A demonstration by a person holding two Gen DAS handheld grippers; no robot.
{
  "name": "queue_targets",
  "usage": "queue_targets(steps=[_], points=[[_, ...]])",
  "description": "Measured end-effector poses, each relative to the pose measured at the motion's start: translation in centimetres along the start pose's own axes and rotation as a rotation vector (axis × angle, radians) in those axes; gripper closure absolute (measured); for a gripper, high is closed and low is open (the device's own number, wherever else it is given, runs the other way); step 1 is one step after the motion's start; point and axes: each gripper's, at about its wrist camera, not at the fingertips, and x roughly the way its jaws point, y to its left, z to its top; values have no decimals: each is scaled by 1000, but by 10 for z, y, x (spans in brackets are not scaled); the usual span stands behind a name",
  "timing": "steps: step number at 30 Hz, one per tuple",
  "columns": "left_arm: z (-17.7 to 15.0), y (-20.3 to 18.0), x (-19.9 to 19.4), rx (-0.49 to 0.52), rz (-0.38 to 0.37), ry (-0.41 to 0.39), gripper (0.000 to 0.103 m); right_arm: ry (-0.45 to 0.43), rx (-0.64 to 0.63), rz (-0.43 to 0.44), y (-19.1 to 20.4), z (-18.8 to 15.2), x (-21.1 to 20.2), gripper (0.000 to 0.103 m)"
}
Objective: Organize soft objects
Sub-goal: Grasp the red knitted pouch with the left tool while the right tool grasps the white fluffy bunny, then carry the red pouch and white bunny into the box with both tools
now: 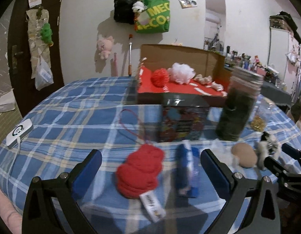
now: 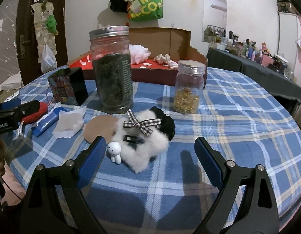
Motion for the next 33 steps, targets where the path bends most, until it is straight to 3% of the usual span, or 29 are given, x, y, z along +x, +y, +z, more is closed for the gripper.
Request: queue_targets(steps=[2, 4, 5, 6, 7, 8, 10, 12, 16, 22, 33], points=[[0, 4, 5, 6, 15, 16, 2, -3, -4, 0, 1, 1, 0, 10], [-1, 7, 11, 6, 14, 44, 12, 4, -6, 15, 2, 1, 1, 10], [-2, 8, 15, 6, 9, 59, 21, 12, -7, 28, 2, 0, 3, 11], [-3, 8, 18, 10, 3, 80, 37, 18, -10, 39, 4, 0, 4, 11], [-5, 9, 24, 16, -4, 106, 47, 23, -14, 52, 5, 0, 5, 18], [-7, 8, 28, 20, -11, 126, 52, 30, -17, 62, 6, -2, 6, 33], [-9, 8, 28, 20, -12, 116, 54, 48, -14, 89, 5, -4, 9, 57], [-9, 8, 24, 20, -25, 102, 55, 38, 9, 108, 2, -4, 7, 65], [-5, 4, 12, 21, -25, 61, 56, 27, 36, 137, -6, -1, 2, 68], [4, -16, -7, 41, -99, 12, 56, -1, 33, 158, -10, 1, -8, 70], [-2, -71, -6, 116, -260, 42, 56, -27, 37, 218, -9, 10, -17, 70]])
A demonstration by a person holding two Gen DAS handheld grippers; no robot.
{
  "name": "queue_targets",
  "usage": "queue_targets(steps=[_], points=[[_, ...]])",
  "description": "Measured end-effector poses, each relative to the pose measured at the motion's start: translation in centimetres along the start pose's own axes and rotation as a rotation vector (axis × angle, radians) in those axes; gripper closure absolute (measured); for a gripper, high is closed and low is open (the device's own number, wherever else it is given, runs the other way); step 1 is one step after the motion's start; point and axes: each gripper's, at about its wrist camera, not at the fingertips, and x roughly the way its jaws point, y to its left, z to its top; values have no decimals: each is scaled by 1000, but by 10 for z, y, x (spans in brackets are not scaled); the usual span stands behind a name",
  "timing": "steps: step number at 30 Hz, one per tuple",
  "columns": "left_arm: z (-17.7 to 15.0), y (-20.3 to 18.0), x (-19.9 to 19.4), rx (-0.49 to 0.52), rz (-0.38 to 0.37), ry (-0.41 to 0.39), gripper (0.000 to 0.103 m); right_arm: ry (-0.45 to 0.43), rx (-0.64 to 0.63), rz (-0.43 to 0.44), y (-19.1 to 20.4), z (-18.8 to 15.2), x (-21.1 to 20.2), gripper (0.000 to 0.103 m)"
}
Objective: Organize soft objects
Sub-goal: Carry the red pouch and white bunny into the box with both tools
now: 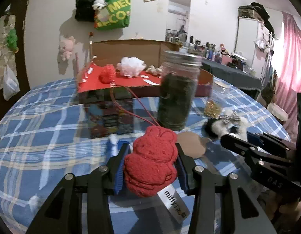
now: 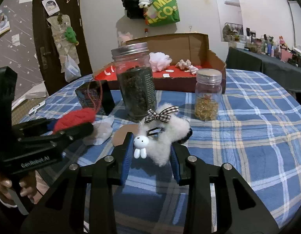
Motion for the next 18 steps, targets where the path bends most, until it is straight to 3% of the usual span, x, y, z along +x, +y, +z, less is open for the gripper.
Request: queue_targets(steps=[18], points=[[0, 0, 5, -9, -4, 15, 56, 25, 42, 24, -9, 2, 1, 70]])
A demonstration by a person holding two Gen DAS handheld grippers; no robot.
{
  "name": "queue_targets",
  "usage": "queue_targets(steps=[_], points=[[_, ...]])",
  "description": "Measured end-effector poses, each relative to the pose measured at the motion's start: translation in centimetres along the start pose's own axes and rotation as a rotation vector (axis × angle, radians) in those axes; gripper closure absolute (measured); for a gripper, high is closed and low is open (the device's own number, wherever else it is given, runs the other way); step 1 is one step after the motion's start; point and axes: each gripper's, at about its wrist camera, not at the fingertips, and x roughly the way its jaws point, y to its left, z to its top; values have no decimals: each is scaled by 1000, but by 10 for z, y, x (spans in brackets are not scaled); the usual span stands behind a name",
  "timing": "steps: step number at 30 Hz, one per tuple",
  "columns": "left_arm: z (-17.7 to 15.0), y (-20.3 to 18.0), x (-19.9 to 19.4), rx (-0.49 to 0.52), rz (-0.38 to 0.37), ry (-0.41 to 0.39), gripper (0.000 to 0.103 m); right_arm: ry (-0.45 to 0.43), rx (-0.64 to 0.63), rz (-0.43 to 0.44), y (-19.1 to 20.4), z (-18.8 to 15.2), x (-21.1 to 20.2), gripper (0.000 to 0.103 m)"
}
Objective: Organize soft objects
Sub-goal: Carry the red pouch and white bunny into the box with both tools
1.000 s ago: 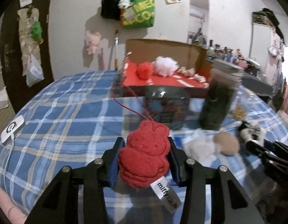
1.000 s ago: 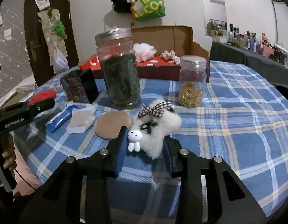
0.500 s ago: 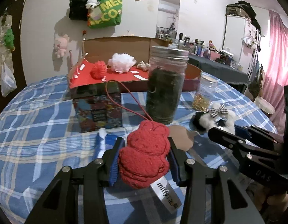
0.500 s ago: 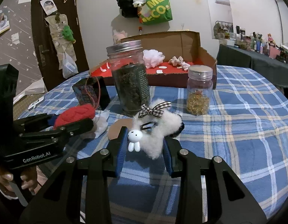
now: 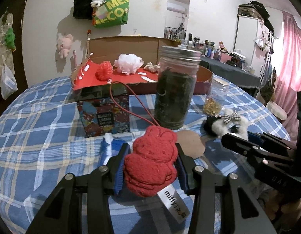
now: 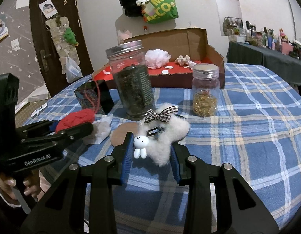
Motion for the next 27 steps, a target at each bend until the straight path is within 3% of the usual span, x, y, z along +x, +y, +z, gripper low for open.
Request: queue_targets(steps=[8, 19, 27], points=[[3, 20, -9, -28, 37, 8, 56, 10, 26, -28, -21, 6, -10, 70], [11, 77, -17, -135, 122, 27, 56, 65, 115, -55, -67, 12, -10, 70], [20, 106, -2, -126, 172, 59, 56, 108, 108, -73, -90, 25, 0, 70]])
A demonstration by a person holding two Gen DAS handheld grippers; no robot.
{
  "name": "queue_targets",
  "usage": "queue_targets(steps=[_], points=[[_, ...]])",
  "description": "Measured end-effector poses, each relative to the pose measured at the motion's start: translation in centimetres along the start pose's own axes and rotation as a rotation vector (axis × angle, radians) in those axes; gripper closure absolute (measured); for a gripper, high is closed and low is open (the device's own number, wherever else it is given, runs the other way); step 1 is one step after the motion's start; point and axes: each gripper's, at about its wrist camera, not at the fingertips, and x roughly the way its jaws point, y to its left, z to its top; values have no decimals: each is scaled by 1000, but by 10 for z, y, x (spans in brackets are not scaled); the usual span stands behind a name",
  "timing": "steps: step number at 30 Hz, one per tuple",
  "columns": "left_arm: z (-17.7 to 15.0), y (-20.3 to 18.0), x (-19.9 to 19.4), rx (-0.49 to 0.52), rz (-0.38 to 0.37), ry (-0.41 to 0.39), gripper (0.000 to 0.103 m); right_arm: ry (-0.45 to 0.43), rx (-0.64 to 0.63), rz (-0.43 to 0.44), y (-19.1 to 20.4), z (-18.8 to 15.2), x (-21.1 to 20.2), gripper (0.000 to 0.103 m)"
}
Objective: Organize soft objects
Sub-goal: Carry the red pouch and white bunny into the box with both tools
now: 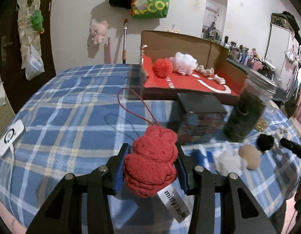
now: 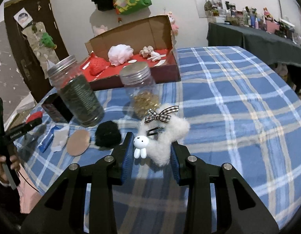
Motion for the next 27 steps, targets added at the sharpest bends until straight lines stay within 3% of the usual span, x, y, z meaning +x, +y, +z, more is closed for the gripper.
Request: queue_targets(steps=[9, 15, 27], points=[[26, 14, 14, 114, -35, -26, 56, 6, -128, -59, -12, 34, 16, 70], [43, 15, 34, 208, -55, -11, 56, 7, -217, -53, -16, 56, 28, 70], [66, 22, 55, 227, -170, 0, 56, 10, -315, -12, -22, 78, 44, 70]])
